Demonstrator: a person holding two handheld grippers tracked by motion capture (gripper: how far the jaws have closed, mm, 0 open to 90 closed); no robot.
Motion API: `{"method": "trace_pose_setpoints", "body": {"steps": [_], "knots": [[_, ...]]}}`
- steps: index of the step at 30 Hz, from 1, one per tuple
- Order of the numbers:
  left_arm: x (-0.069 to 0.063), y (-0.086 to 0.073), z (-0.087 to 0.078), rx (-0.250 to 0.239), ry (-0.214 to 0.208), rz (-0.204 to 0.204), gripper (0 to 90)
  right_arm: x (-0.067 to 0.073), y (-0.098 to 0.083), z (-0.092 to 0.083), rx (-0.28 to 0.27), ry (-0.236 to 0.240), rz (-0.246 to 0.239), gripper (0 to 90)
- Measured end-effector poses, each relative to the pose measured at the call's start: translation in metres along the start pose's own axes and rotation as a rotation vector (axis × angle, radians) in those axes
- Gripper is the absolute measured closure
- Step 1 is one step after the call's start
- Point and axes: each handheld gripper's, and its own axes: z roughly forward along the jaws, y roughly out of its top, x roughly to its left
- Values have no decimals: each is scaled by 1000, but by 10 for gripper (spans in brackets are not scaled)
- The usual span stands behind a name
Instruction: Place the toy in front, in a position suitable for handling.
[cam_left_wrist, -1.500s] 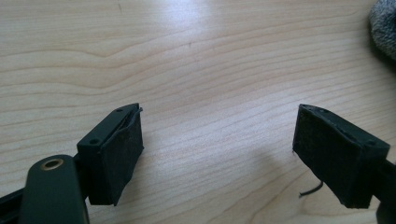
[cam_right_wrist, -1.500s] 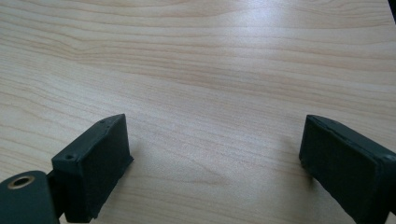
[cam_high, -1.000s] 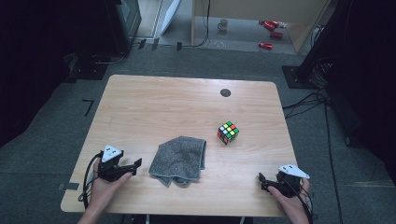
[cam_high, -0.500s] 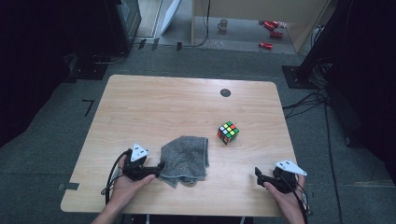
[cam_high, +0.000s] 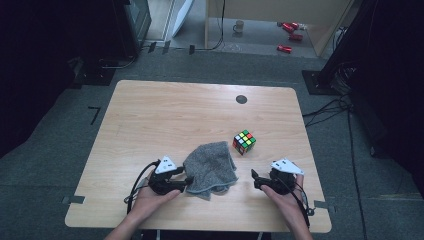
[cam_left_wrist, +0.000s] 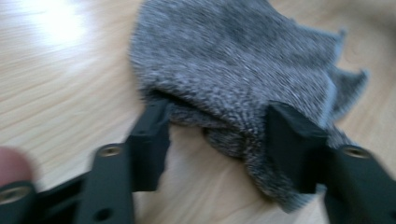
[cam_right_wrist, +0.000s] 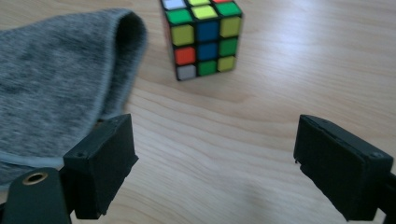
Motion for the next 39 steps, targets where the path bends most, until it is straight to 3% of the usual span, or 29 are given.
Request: {"method": "trace_pose_setpoints", "body": {"steps": [3,5,10,11,12,14,16,20,24,29,32,35,37,39], "knots": [[-10,1,4,12,-9,46,660,11,5,3,-13,28,-11,131],[-13,1,5,12,-25,52,761,17,7,5,-21,47,-18,156],[-16,0,5,12,-54,64,828,35,8,12,-24,99,-42,248],[-17,-1,5,12,-58,65,828,45,8,16,-24,139,-46,353],[-17,-1,5,12,-61,69,826,50,8,18,-24,157,-48,376],[-18,-2,5,7,-67,71,797,59,5,23,-25,180,-51,429],[-17,-3,5,7,-67,56,691,67,3,28,-13,201,-61,476],[-12,-5,0,-5,-62,24,489,79,-3,36,8,197,-115,617],[-4,-8,-7,-27,-42,-9,423,74,-5,36,16,182,-117,748],[3,-10,-11,-44,-20,-28,394,58,-10,34,36,156,-130,809],[6,-10,-12,-56,-16,-37,382,52,-12,33,39,146,-127,809],[7,-10,-14,-75,-31,-38,373,50,-9,28,6,199,-83,584],[7,-10,-15,-78,-33,-27,370,59,-6,29,-6,240,-70,411],[12,-11,-19,-84,-29,-34,367,74,-3,33,0,243,-82,272]]}}
